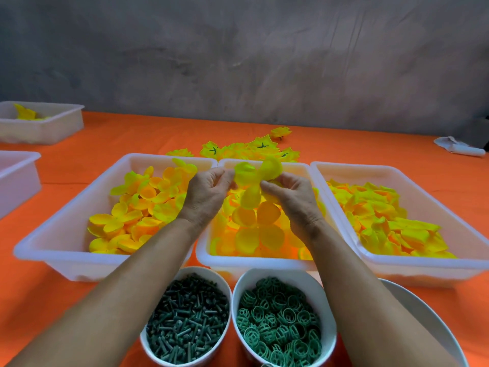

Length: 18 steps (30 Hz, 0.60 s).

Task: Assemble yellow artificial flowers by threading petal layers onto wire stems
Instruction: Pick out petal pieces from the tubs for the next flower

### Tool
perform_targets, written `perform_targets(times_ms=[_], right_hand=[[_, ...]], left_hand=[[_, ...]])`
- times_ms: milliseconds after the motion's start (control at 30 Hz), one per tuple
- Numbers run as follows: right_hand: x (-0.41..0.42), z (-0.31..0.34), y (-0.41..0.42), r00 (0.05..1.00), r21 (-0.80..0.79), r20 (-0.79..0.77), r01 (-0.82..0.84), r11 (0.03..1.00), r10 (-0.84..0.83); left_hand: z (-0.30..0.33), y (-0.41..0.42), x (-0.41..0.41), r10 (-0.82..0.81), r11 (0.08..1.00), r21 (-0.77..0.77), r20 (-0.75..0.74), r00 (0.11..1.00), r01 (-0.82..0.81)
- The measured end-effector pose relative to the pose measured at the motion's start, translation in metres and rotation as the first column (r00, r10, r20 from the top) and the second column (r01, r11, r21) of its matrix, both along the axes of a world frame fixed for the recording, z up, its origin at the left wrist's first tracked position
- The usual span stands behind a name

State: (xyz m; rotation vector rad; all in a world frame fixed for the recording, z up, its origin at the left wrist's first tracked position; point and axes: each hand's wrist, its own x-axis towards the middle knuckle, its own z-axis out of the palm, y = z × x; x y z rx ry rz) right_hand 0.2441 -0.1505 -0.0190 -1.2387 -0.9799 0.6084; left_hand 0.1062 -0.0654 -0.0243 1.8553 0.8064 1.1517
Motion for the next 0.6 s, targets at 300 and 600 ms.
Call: perform_targets(times_ms=[300, 600], right_hand=[[0.004, -0.001, 0.001, 0.995, 0.005, -0.085, 0.052, 0.999, -0.051], [0.004, 0.000, -0.001, 0.996, 0.002, -0.076, 0.043, 0.999, -0.043]], left_hand=[[-0.004, -0.009, 0.010, 0.414, 0.888, 0.455, -0.733, 0.540, -0.063], [-0.007, -0.015, 0.007, 0.504, 0.826, 0.554, -0.806, 0.309, 0.098]])
